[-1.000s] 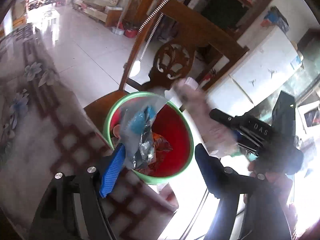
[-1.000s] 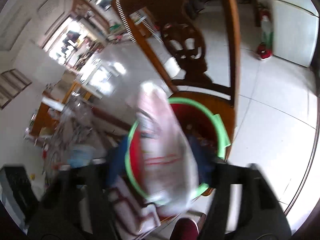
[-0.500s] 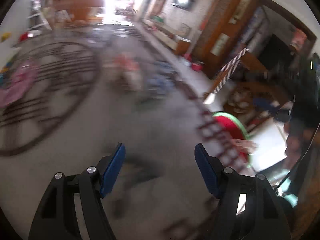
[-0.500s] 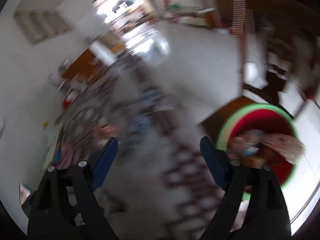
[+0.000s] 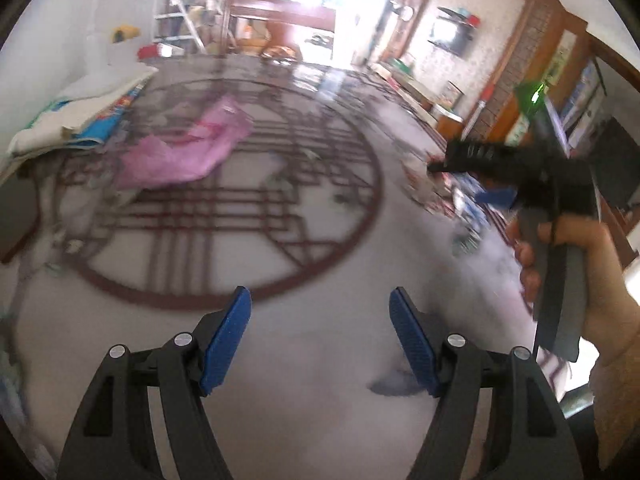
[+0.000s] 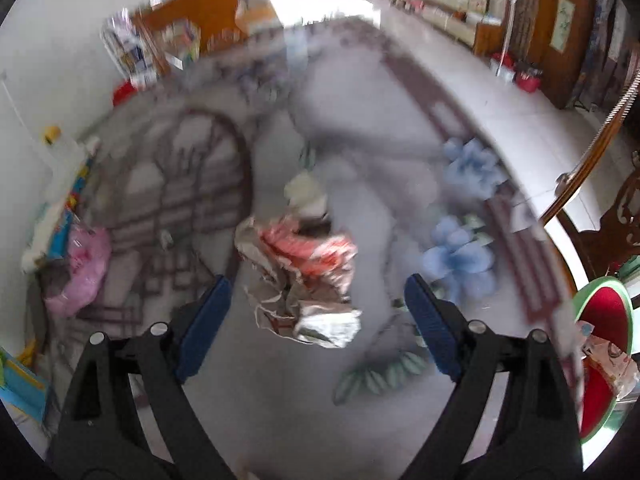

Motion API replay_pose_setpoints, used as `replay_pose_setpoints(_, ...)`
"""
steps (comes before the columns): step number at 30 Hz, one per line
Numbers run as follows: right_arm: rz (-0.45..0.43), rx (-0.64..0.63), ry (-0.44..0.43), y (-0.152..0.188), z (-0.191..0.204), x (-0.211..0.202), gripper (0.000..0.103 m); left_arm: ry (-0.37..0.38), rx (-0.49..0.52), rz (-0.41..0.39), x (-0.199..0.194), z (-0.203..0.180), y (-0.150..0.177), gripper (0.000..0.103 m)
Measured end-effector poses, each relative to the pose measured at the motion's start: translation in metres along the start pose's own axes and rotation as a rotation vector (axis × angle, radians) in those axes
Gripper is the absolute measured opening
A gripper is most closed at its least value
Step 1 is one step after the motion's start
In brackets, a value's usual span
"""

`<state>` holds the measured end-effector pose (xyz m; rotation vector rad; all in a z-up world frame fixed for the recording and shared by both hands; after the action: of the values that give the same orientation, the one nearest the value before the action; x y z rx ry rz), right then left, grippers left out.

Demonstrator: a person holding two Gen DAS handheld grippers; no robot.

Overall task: Collect trash
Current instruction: 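Move both open tools back over the table, then grasp the pink plastic bag with the left tool while the right tool grasps the crumpled red-white paper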

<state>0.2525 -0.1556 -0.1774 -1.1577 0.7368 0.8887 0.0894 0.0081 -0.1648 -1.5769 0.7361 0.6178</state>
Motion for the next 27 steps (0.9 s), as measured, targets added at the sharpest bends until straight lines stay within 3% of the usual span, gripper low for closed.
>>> replay_pose_setpoints(1, 0.013, -0.008, 0.006, 0.0, 0.003, 0.005, 0.086, -0.017, -0.005, -0.003, 0.001, 0.007, -0.003, 0.068)
replay_pose_setpoints(3, 0.008, -0.018, 0.016, 0.0, 0.003, 0.009, 0.074, -0.033, -0.022, 0.003, 0.005, 0.021, -0.009, 0.068)
replay_pose_setpoints(4, 0.006, -0.021, 0.018, 0.0, 0.002, 0.009, 0.055, -0.04, -0.034, 0.009, 0.007, 0.029, -0.013, 0.068)
replay_pose_setpoints(5, 0.016, -0.01, -0.011, 0.001, 0.002, 0.008, 0.043, -0.057, -0.042, 0.01, 0.009, 0.038, -0.018, 0.069)
replay_pose_setpoints(7, 0.017, 0.015, -0.037, 0.0, 0.002, 0.003, 0.039, -0.106, -0.026, 0.021, 0.015, 0.057, -0.029, 0.069)
replay_pose_setpoints(12, 0.024, 0.055, -0.109, -0.002, -0.001, -0.011, 0.038, -0.217, 0.034, 0.068, 0.031, 0.103, -0.062, 0.072)
replay_pose_setpoints(19, 0.058, 0.101, -0.149, -0.002, -0.009, -0.01, 0.038, -0.278, 0.076, 0.187, 0.068, 0.135, -0.07, 0.071)
replay_pose_setpoints(21, 0.056, 0.095, -0.155, -0.002, -0.009, -0.013, 0.039, -0.288, 0.082, 0.193, 0.072, 0.135, -0.068, 0.054)
replay_pose_setpoints(22, 0.055, 0.09, -0.158, -0.002, -0.009, -0.014, 0.039, -0.285, 0.077, 0.2, 0.072, 0.135, -0.066, 0.036)
replay_pose_setpoints(23, 0.052, 0.085, -0.16, -0.003, -0.009, -0.015, 0.039, -0.269, 0.063, 0.19, 0.07, 0.132, -0.065, 0.029)
replay_pose_setpoints(27, 0.051, 0.073, -0.162, -0.001, -0.011, -0.018, 0.039, -0.236, 0.047, 0.13, 0.052, 0.116, -0.062, 0.027)
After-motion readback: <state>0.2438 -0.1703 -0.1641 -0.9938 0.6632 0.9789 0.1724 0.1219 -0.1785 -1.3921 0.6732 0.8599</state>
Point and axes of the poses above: each gripper's, at about its wrist camera, not at the fingertips, and x roughly the way its jaws point, z to its left, y to its underside, the point moved 9 cm from there along x, roughly the way its jaws point, and after that the axes turned 11 degrees about x, right-handed, at the moved point
